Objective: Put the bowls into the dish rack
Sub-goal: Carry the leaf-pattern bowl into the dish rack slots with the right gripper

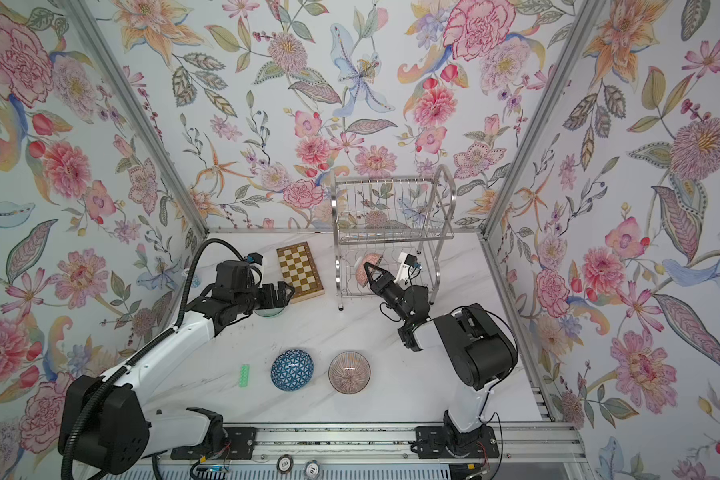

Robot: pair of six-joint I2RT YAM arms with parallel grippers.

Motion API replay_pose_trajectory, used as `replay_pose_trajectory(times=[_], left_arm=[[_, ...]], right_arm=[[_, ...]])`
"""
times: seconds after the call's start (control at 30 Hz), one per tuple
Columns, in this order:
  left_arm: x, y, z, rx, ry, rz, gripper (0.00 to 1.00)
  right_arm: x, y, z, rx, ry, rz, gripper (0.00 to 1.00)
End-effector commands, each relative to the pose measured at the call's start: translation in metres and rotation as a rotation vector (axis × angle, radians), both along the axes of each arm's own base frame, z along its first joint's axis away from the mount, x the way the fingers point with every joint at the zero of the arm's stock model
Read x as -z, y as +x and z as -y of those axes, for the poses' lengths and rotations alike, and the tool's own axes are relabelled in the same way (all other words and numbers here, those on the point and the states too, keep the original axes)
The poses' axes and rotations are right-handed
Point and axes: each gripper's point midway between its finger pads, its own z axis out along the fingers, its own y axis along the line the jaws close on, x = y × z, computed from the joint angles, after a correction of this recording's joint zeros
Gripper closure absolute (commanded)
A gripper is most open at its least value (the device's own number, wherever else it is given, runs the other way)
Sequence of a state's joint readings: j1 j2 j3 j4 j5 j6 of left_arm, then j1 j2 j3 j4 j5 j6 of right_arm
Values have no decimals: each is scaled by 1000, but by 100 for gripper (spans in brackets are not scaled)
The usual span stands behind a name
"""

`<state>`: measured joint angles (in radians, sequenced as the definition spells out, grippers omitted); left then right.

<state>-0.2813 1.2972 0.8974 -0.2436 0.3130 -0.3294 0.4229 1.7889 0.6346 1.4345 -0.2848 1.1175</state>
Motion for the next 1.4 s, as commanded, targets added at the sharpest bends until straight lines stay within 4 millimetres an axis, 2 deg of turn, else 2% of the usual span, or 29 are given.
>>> replay_pose_trajectory(times=[0.0, 0.23, 0.63, 1.07, 1.37], left_arm=[[-2, -3, 2, 29, -4, 18, 1], [-2, -4, 2, 30, -1, 18, 1], [-2, -5, 7, 52, -11, 15, 1], [0, -9, 15, 100, -22, 10, 1], [4, -10, 22, 131, -36, 3, 1]], right_arm=[[-24, 7, 4, -14, 73, 54, 100], [-21, 29, 0, -76, 75, -25, 100], [-18, 54, -19, -257, 29, -92, 100], [-7, 69, -25, -379, -30, -97, 100], [1, 79, -38, -460, -103, -88, 100]])
